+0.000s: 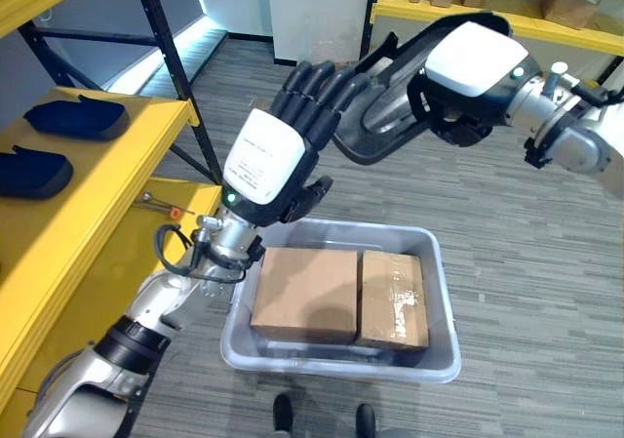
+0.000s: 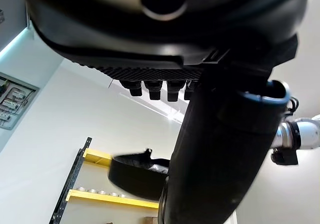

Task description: Move parts from the plastic box to the shelf.

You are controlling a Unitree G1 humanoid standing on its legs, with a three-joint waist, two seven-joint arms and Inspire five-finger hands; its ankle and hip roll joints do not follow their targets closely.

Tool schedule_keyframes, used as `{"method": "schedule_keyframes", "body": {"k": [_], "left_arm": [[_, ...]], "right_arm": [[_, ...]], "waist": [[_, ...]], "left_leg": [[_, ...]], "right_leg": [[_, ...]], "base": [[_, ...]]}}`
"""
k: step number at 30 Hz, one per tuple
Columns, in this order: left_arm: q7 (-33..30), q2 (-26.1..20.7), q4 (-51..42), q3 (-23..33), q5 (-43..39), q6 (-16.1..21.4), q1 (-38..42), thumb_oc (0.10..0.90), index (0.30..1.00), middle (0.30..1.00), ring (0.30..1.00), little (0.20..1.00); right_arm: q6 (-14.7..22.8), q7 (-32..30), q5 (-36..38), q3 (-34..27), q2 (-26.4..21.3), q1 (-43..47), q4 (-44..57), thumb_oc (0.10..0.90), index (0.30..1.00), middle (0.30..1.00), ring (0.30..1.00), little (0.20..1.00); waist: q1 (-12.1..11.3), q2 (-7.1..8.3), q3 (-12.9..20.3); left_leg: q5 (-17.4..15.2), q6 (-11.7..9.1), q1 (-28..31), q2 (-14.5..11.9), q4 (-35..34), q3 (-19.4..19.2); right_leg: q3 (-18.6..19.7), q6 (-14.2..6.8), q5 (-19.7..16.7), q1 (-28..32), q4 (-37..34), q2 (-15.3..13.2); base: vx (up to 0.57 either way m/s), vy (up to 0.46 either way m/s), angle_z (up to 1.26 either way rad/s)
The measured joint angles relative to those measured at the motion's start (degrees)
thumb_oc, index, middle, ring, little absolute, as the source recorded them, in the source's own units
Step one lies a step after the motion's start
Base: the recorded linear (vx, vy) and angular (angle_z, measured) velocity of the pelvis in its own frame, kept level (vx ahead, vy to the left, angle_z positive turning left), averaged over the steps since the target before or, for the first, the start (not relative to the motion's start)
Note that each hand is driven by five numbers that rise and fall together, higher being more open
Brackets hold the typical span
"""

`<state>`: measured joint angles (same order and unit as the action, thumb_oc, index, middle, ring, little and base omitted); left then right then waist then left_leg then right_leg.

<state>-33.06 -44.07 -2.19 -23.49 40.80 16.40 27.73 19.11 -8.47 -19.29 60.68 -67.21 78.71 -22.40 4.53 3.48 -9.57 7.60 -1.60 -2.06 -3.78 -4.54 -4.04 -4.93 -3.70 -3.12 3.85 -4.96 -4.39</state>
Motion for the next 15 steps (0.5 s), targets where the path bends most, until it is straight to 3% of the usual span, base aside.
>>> {"method": "schedule_keyframes", "body": {"k": [8,15], "left_arm": [[0.07,0.43,-0.02,0.01,-1.07,-0.01,0.00,0.900,1.000,1.000,1.000,1.000],[0.33,0.52,-0.02,0.01,-2.32,-0.09,-0.01,0.900,1.000,1.000,1.000,1.000]], "right_arm": [[-0.61,0.93,10.73,-9.44,1.26,-1.53,-0.30,0.400,0.300,0.300,0.300,0.300],[-1.41,2.97,15.03,-9.95,1.80,-4.66,-0.16,0.400,0.300,0.300,0.300,0.300]], "waist": [[-0.01,0.11,0.07],[-0.04,0.64,0.41]], "left_leg": [[-0.03,0.04,0.08,-0.01,0.00,-0.20],[-0.03,0.04,0.10,0.01,0.00,-0.23]], "right_leg": [[0.19,-0.01,-0.01,-0.01,0.00,0.00],[0.24,-0.01,-0.01,-0.01,0.00,-0.04]], "base": [[0.00,0.000,0.00],[0.00,0.000,0.00]]}}
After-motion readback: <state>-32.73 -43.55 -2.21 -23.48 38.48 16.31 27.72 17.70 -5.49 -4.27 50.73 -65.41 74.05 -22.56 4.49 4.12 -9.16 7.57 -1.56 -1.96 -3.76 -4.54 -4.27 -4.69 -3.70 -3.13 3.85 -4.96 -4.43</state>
